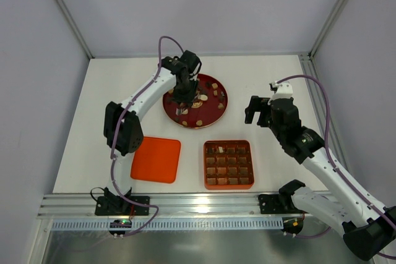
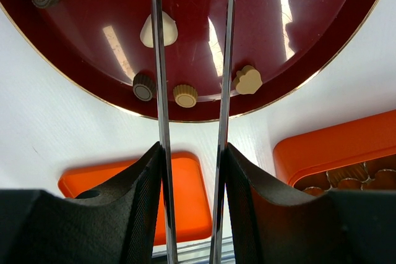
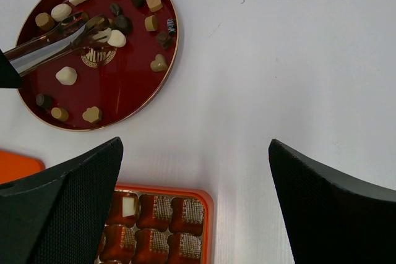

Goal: Pack the chocolate

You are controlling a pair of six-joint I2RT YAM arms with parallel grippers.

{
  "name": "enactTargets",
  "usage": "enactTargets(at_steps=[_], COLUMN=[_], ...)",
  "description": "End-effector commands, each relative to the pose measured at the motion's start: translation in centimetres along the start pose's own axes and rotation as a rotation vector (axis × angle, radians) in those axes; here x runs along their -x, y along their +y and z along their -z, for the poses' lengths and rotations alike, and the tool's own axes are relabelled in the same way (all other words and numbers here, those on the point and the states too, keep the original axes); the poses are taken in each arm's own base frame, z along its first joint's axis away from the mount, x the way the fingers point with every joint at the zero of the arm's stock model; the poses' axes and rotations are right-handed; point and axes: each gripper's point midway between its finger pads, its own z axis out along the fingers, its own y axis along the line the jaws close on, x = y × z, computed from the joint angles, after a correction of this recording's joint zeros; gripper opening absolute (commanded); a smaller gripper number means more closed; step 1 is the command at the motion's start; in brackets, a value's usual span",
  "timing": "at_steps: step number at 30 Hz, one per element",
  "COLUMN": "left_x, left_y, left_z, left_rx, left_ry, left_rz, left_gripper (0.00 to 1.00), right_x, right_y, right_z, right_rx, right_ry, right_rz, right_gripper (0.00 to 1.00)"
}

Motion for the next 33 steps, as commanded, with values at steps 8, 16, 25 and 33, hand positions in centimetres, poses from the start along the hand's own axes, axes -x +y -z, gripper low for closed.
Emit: enactTargets(at_steps=[8, 16, 25, 33], left_x=[0.1, -0.4, -1.4, -0.5], left_y=[-1.1, -1.0, -1.3, -0.9], left_z=[3.1, 3.8, 4.3, 3.7], left_rx=[-0.087, -0.088, -0.117, -0.083], left_ry=[-0.044, -0.042, -0.031, -0.042], left_rz=[-0.002, -0.001, -0.002, -0.008], left_gripper=[0.42, 0.42, 0.42, 0.42], right_x=[1.4, 1.5, 1.5, 1.5], right_y=[0.1, 0.2, 0.2, 0.0], right_z=[0.5, 0.5, 0.6, 0.7], right_rx=[0.003, 0.009, 0.009, 0.0], right_ry=[-0.05, -0.05, -0.048, -0.05], right_rz=[-0.021, -0.026, -0.03, -0.029], right_gripper=[1.0, 1.0, 1.0, 1.0])
